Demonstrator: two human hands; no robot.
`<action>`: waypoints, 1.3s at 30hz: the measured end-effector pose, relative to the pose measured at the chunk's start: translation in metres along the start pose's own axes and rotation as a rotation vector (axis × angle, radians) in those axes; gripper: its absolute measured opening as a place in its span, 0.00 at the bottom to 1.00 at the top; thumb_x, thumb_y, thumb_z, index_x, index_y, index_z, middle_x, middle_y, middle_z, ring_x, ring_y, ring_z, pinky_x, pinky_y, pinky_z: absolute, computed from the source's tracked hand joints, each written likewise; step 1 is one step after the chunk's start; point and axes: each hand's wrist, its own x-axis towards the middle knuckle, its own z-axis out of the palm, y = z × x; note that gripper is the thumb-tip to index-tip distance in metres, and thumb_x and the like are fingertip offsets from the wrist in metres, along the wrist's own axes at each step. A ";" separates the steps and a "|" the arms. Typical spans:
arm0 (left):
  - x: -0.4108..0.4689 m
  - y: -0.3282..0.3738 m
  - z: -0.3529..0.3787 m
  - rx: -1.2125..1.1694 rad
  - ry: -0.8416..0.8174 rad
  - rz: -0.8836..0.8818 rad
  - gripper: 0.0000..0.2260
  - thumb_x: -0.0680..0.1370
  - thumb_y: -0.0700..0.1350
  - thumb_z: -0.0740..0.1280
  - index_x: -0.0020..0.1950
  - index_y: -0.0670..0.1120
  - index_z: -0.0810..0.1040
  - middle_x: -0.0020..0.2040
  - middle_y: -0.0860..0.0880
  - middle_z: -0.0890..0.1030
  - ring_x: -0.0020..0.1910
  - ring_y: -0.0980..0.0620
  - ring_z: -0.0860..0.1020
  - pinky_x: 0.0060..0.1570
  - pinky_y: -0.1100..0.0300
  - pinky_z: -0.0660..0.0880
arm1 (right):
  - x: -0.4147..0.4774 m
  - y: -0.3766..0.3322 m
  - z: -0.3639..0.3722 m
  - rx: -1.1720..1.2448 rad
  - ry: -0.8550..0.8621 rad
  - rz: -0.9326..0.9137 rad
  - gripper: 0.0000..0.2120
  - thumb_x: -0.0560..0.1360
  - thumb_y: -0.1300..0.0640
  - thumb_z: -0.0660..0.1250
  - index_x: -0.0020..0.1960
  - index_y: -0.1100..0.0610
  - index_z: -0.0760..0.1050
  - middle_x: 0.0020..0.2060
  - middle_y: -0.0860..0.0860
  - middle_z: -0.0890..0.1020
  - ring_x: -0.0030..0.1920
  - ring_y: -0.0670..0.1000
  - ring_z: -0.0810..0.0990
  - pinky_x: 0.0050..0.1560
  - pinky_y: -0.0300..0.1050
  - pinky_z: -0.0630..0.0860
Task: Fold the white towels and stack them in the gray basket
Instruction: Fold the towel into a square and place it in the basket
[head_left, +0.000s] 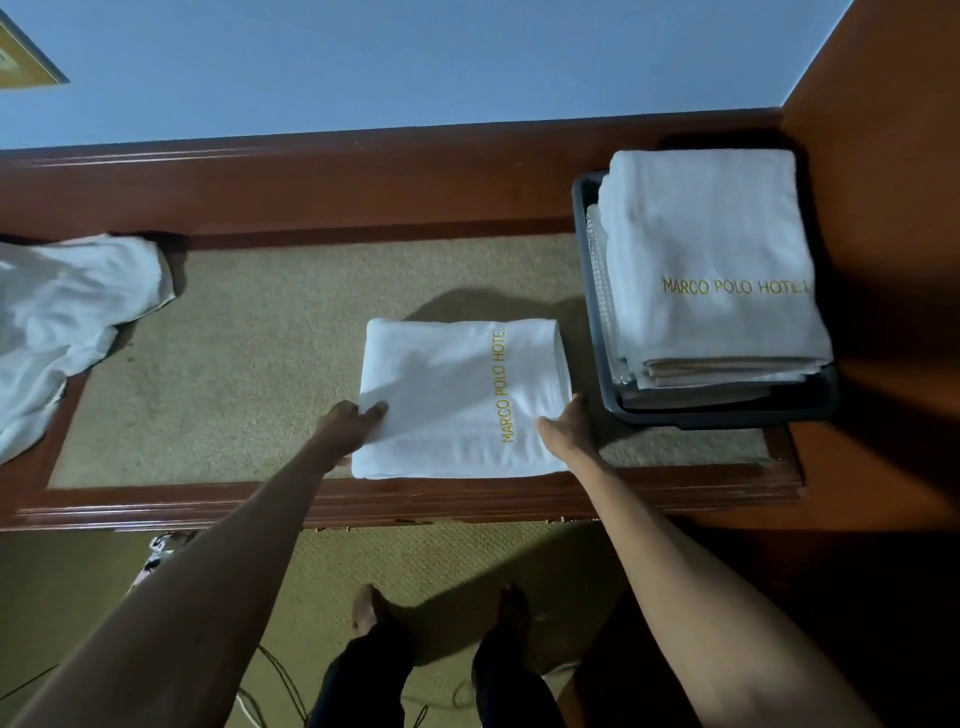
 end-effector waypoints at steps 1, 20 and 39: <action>0.000 0.000 0.001 -0.004 0.008 0.015 0.30 0.80 0.64 0.65 0.64 0.36 0.78 0.55 0.40 0.82 0.52 0.39 0.81 0.54 0.43 0.81 | 0.000 0.000 0.000 -0.006 0.017 0.006 0.37 0.78 0.63 0.65 0.81 0.63 0.49 0.78 0.61 0.63 0.77 0.60 0.65 0.69 0.48 0.68; 0.041 0.026 -0.059 -0.127 -0.697 0.077 0.27 0.72 0.41 0.79 0.69 0.51 0.74 0.62 0.45 0.83 0.60 0.40 0.82 0.58 0.36 0.80 | 0.017 -0.127 0.049 -0.324 0.079 -0.479 0.19 0.76 0.62 0.64 0.67 0.58 0.70 0.65 0.56 0.71 0.65 0.58 0.71 0.60 0.52 0.72; 0.199 0.134 -0.095 0.293 0.341 0.673 0.28 0.77 0.37 0.69 0.77 0.46 0.69 0.75 0.37 0.65 0.73 0.35 0.66 0.72 0.39 0.67 | 0.125 -0.217 0.113 -0.427 0.501 -0.696 0.25 0.80 0.48 0.56 0.69 0.60 0.73 0.69 0.59 0.74 0.68 0.61 0.73 0.66 0.60 0.74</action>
